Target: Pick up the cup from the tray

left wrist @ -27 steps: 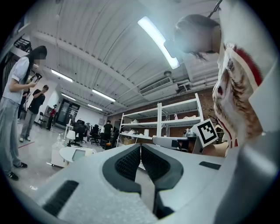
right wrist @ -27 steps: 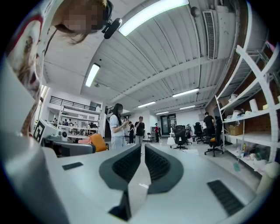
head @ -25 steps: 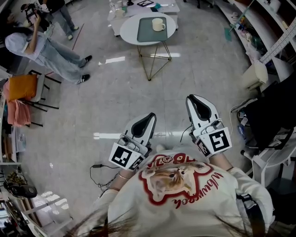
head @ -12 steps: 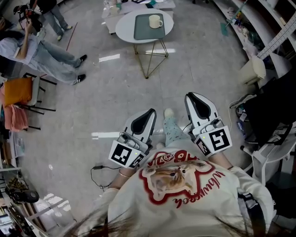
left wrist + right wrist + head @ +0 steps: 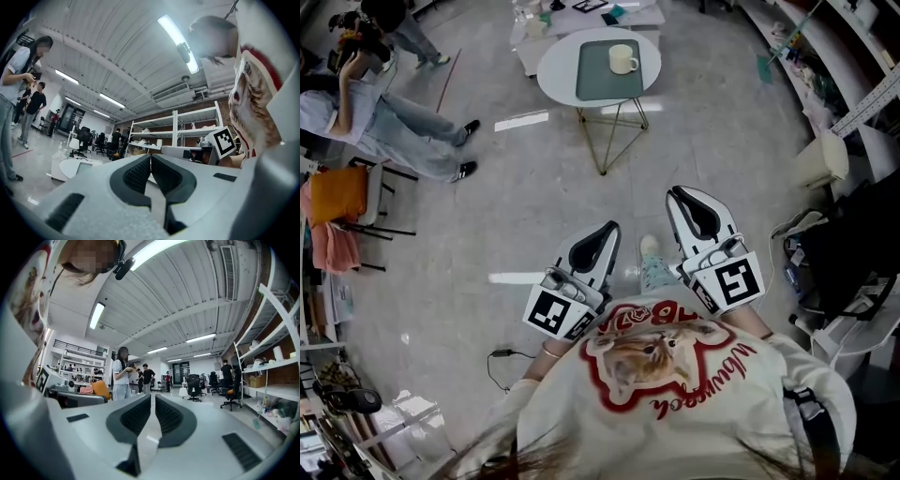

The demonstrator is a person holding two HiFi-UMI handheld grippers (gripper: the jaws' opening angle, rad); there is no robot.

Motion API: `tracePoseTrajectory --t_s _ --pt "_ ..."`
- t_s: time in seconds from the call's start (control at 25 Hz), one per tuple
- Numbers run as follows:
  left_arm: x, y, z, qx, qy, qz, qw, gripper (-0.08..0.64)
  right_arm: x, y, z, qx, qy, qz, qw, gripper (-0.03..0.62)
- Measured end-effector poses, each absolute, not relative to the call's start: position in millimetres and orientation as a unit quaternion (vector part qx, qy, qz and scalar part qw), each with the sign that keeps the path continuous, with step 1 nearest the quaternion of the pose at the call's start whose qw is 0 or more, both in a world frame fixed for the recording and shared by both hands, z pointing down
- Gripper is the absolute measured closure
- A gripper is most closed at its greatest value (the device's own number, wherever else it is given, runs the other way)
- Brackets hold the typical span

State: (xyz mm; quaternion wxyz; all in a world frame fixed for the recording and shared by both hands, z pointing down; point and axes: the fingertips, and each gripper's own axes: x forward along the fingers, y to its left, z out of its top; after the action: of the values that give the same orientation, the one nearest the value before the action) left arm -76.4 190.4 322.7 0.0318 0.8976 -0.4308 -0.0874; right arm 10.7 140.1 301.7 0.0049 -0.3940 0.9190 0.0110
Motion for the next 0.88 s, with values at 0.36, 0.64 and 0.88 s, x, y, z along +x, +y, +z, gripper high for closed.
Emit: tracePoseTrajectory --t_s 0.36,0.64,0.88 --pt "-71 88 310 0.886 -0.449 -0.101 0.050 0.541 12 37 288 -0.375 0.927 0.013 0.004 0.545" --pt "-57 17 315 0.878 -0.465 -0.103 0.047 0.541 31 -32 295 -0.367 0.930 0.009 0.011 0.545" --pt "-54 -23 314 0.870 -0.483 -0.095 0.024 0.541 43 -73 295 -0.358 0.933 0.006 0.018 0.545"
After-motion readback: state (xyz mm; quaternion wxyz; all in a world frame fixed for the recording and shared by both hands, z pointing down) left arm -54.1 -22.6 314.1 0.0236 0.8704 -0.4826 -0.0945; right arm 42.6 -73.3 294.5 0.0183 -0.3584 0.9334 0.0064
